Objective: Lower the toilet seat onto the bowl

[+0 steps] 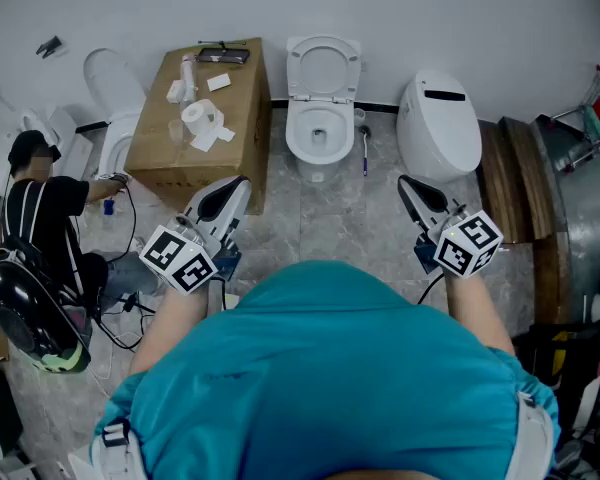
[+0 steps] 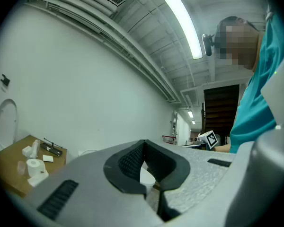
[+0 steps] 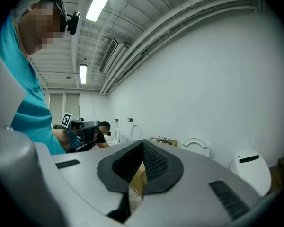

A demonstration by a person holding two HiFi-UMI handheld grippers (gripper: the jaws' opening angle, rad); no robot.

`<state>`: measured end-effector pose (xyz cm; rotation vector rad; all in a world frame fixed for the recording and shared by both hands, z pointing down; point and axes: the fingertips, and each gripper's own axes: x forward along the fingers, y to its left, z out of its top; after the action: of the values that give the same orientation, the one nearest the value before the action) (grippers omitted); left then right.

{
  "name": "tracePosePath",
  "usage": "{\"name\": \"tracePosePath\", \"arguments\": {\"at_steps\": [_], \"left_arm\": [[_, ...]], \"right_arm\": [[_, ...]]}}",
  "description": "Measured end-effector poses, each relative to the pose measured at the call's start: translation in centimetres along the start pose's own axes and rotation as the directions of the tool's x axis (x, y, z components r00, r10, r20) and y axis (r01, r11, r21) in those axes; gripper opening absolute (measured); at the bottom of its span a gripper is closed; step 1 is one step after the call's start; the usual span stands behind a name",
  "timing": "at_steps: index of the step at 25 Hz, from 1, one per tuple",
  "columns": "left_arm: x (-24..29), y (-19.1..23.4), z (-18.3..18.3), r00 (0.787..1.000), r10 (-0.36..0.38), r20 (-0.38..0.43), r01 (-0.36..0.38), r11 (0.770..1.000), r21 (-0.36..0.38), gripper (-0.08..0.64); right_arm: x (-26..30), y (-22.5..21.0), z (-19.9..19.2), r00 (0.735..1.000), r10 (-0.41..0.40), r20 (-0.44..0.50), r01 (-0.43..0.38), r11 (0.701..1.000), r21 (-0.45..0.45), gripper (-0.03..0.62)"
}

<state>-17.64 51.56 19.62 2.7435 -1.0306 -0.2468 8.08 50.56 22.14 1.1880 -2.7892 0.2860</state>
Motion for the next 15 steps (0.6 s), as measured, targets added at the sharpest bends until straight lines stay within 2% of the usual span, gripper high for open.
{"name": "tracePosePath", "arguments": {"at_steps": [12,15], "left_arm": [[1.3,-0.9,-0.1,1.000,-0.004,-0.009,0.004,1.000,0.008,0.003],[2.0,-1.1,-0.2,1.000,-0.006,-0.014,0.006,1.000,0.007,0.003]], "right_arm": [[-0.8,-1.3,0.0,1.000,0.001,0.012,-0.001,1.000,0.006,0.002],[-1.3,-2.3,0.1,0.999,-0.017,0.027,0.016,0.999,0.039,0.001]]}}
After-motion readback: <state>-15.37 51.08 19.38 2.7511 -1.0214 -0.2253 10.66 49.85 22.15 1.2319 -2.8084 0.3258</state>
